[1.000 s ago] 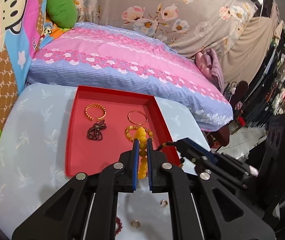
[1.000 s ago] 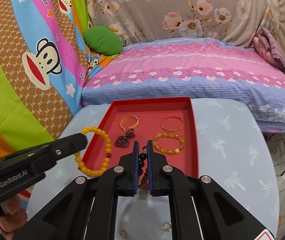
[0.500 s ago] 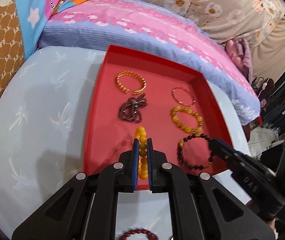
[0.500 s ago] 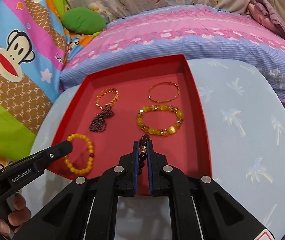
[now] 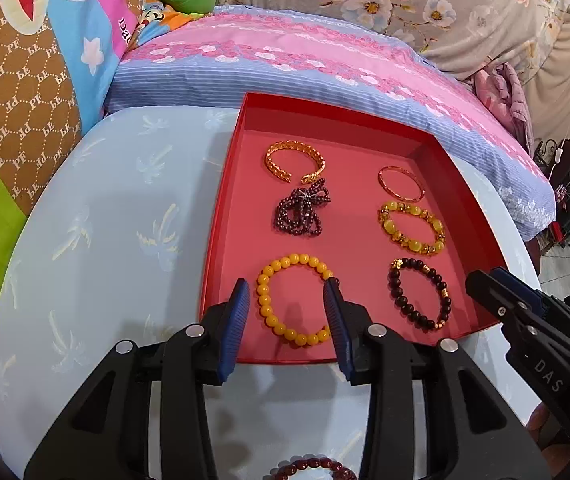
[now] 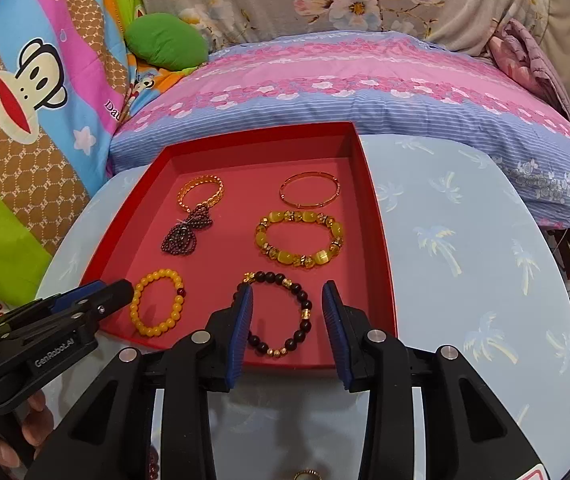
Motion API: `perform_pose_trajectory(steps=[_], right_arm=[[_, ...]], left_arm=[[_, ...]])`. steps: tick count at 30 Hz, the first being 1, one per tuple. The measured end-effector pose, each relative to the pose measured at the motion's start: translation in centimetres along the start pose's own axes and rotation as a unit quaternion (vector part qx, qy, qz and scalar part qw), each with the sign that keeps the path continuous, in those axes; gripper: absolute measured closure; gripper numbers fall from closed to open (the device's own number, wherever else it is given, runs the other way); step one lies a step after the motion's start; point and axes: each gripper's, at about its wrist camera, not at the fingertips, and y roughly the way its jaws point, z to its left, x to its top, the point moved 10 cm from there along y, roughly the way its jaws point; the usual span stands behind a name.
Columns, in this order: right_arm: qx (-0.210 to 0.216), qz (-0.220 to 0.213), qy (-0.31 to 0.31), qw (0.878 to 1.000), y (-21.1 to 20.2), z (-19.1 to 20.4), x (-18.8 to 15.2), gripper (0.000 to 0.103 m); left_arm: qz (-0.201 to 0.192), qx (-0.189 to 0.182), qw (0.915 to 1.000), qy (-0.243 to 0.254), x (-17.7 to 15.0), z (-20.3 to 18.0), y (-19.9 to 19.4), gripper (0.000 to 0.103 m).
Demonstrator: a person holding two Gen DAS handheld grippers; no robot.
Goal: Organize jewelry
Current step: 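Carry both bracelets into the red tray and open both tools, then move the left tool to the dark red beaded bracelet while the right tool approaches a gold hoop earring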
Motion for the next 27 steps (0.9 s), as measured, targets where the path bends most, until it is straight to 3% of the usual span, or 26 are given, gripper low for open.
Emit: perform_pose_trajectory(steps=[17, 27], right_arm=[[0.006, -0.003, 0.006, 1.0, -3.4, -0.2, -2.3, 0.067], [0.001, 0.011, 0.008, 1.0, -5.4, -1.1, -5.9, 0.067]], left_arm=[[-0.03, -0.008, 0.9995, -0.003, -0.9, -0.2, -4.8, 0.066], [-0.01, -0.001, 0.9999, -0.001, -5.5, 0.9, -6.5, 0.067]])
